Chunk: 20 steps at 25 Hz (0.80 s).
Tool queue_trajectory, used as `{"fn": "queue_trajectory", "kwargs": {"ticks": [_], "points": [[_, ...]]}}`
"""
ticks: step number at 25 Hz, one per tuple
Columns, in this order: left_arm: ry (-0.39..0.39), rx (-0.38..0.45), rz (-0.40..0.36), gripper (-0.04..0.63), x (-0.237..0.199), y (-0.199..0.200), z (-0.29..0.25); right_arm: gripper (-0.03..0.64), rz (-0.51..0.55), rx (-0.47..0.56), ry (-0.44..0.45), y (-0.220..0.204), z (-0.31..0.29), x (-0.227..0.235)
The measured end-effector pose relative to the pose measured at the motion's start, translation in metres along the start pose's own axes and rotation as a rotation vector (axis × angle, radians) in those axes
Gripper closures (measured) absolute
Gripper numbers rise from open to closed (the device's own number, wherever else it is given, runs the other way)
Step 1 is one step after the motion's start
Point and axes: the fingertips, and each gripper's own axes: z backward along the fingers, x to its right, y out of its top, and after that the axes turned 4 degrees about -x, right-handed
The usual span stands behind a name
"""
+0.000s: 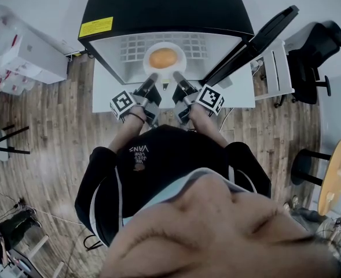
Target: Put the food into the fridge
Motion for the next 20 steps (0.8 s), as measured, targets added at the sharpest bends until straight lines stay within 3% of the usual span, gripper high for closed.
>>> {"fn": "queue_trajectory", "kwargs": {"ticks": [20], "points": [[-0.002,0.020,0.058,0.569,-0.001,0.011,-0.013,0.595,0.012,0.010,0.017,0.015,-0.011,-0.001]]}}
